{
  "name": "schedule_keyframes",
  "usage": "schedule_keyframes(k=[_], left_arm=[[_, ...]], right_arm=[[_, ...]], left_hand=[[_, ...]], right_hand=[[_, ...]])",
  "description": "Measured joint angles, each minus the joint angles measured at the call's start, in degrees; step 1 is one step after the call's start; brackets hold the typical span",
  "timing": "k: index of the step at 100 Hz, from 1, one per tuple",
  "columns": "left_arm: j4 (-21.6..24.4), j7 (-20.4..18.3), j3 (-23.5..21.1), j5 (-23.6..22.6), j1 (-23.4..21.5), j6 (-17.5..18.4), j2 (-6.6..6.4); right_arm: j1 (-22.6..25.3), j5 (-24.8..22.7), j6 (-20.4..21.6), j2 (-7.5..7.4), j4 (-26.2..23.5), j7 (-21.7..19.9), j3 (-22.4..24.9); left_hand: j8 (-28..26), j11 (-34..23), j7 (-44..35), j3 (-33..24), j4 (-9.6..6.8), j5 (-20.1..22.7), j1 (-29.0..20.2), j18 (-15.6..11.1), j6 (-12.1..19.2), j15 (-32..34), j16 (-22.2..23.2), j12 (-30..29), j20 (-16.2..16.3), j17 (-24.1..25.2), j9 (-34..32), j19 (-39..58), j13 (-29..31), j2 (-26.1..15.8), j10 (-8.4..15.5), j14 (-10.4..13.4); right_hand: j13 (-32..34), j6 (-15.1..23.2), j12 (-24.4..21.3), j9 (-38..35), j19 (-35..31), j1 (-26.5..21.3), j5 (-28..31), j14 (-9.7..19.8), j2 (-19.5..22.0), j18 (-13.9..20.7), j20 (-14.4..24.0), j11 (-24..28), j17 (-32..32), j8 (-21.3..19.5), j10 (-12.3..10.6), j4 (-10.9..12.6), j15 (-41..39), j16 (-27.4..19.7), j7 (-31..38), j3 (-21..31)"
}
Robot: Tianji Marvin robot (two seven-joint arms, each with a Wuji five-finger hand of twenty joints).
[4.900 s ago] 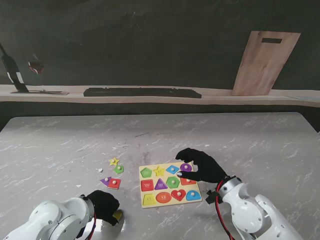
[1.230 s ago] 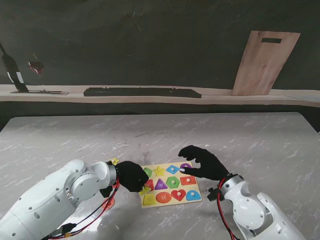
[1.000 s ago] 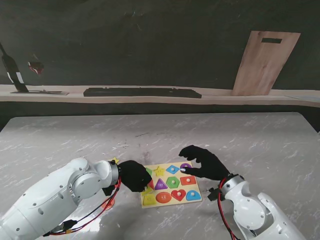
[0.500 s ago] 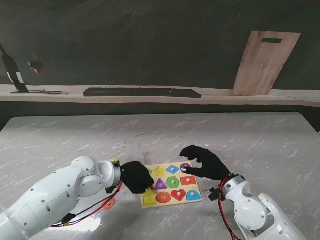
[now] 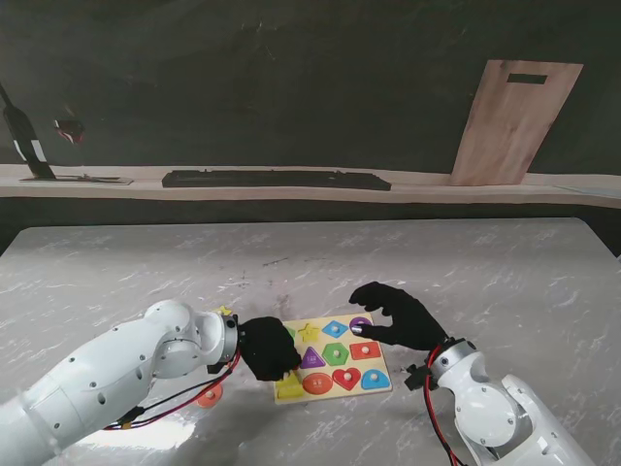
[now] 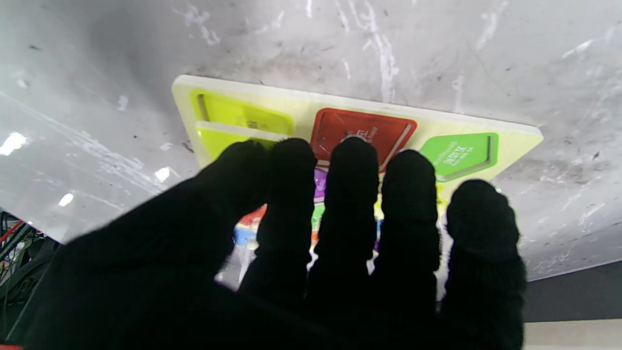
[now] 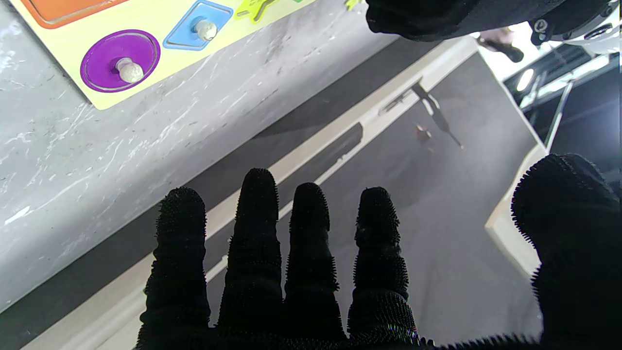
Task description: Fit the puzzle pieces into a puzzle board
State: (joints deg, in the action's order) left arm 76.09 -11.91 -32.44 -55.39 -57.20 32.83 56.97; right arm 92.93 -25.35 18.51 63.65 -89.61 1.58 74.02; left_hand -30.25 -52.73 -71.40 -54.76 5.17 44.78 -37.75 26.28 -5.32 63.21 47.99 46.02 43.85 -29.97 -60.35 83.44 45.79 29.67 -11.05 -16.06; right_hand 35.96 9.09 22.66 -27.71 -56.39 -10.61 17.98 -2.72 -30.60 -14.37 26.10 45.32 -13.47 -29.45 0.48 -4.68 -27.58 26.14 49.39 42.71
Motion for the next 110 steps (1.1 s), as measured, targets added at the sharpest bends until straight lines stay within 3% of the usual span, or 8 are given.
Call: schedule_keyframes(k=[110], left_arm=[[-5.05, 5.72, 10.48, -0.56, 6.90, 1.02, 0.73]], right_arm=[[0.07, 0.91, -0.40, 0.04, -0.08, -0.10, 0.11]], left_hand=[[0.00, -0.06, -0.12, -0.01, -0.07, -0.05, 0.59, 0.00, 0.60, 0.01, 0.00, -0.38, 0.00, -0.04, 0.00, 0.32, 0.00, -1.08, 0.15, 0.15]], right_hand=[[0.00, 0.00, 0.00, 0.00, 0.00, 0.00, 0.00, 0.00, 0.01, 0.00, 0.00, 0.00, 0.01, -0.04, 0.00, 0.00, -0.01, 0.01, 0.00, 0.00]])
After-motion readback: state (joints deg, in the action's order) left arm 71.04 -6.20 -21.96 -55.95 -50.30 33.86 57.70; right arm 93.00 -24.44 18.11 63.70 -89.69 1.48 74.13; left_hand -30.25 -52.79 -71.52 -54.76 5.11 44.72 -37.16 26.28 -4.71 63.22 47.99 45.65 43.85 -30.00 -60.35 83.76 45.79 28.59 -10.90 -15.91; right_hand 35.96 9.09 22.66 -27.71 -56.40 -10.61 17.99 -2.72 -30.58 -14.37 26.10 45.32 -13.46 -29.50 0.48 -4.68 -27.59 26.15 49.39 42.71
